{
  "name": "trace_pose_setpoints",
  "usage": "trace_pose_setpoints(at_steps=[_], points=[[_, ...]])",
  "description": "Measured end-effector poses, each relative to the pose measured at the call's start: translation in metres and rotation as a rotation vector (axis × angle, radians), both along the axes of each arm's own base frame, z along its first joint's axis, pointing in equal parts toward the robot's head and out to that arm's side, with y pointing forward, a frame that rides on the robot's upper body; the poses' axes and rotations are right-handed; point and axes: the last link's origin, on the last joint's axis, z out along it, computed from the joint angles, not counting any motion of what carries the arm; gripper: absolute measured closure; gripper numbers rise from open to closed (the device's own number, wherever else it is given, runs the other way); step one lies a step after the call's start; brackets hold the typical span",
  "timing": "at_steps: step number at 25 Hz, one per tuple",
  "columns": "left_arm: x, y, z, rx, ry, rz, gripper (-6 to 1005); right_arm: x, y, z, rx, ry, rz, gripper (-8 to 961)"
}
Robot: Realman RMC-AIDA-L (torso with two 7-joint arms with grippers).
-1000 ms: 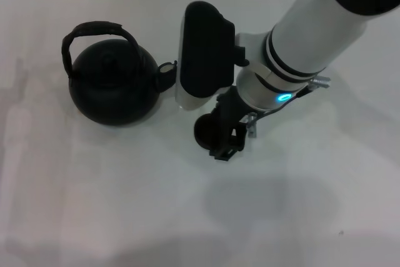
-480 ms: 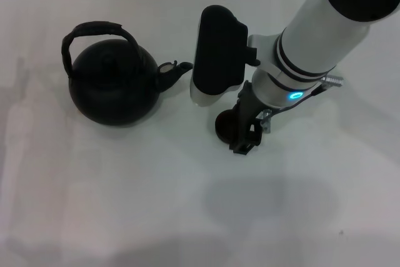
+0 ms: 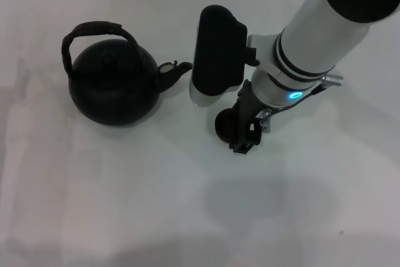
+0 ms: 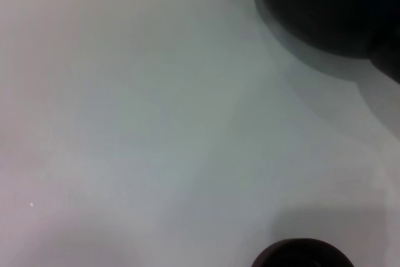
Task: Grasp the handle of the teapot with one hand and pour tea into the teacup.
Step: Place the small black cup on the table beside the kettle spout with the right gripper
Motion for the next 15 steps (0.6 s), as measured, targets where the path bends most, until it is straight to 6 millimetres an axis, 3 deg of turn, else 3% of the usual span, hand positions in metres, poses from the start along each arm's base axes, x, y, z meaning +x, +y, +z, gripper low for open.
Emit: trace_pose_setpoints(at_steps=[15], points=[[-0.0008, -0.0006, 0.0008, 0.001, 0.002, 0.001, 152, 0.0014, -0.0018, -0.0020, -0.005, 0.003, 0.010, 225]])
